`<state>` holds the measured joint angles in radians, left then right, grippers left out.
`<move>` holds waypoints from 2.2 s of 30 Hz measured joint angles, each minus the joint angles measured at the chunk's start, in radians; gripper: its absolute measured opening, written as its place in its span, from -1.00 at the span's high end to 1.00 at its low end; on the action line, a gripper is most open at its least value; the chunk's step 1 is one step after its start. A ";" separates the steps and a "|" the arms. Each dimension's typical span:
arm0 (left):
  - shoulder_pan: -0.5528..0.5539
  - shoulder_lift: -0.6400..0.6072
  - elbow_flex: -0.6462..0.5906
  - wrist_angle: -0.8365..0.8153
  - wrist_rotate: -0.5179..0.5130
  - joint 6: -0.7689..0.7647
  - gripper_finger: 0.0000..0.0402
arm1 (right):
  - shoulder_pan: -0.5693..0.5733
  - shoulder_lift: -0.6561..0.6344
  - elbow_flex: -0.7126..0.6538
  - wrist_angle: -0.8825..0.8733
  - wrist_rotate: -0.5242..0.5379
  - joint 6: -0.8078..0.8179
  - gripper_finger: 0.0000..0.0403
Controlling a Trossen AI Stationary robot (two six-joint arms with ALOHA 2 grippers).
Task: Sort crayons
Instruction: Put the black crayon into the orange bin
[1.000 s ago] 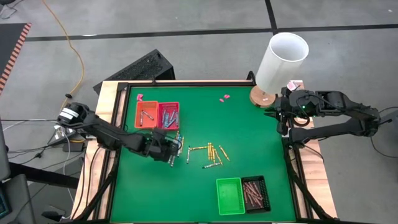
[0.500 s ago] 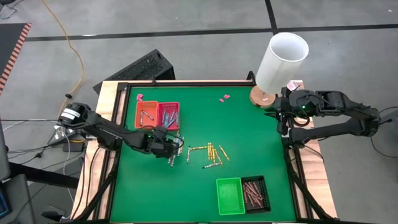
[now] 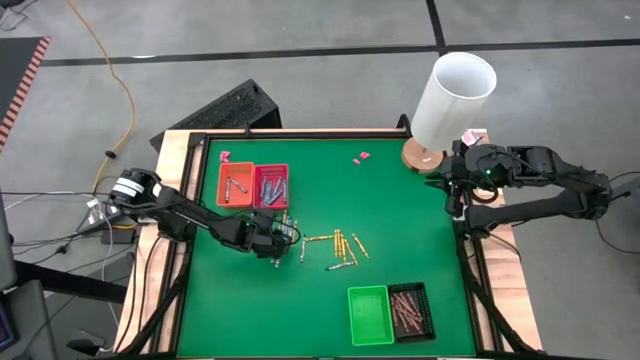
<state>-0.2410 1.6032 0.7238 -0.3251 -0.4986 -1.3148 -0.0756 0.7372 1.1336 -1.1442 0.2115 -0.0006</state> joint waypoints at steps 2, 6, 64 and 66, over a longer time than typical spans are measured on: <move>0.000 0.000 0.000 -0.002 0.008 -0.003 0.17 | 0.000 0.000 0.000 0.000 0.000 0.000 0.66; 0.000 0.000 0.000 -0.009 0.027 -0.018 0.21 | 0.000 0.000 0.000 0.000 0.000 0.000 0.66; 0.220 -0.465 0.198 -0.776 -0.123 -0.018 0.99 | 0.000 0.000 0.000 0.000 0.003 0.000 0.66; 0.252 -0.465 0.167 -0.768 -0.104 -0.016 0.99 | 0.000 0.000 0.000 0.000 0.003 0.000 0.66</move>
<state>0.0111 1.1378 0.8908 -1.0927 -0.6022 -1.3307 -0.0757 0.7372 1.1336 -1.1442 0.2150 -0.0010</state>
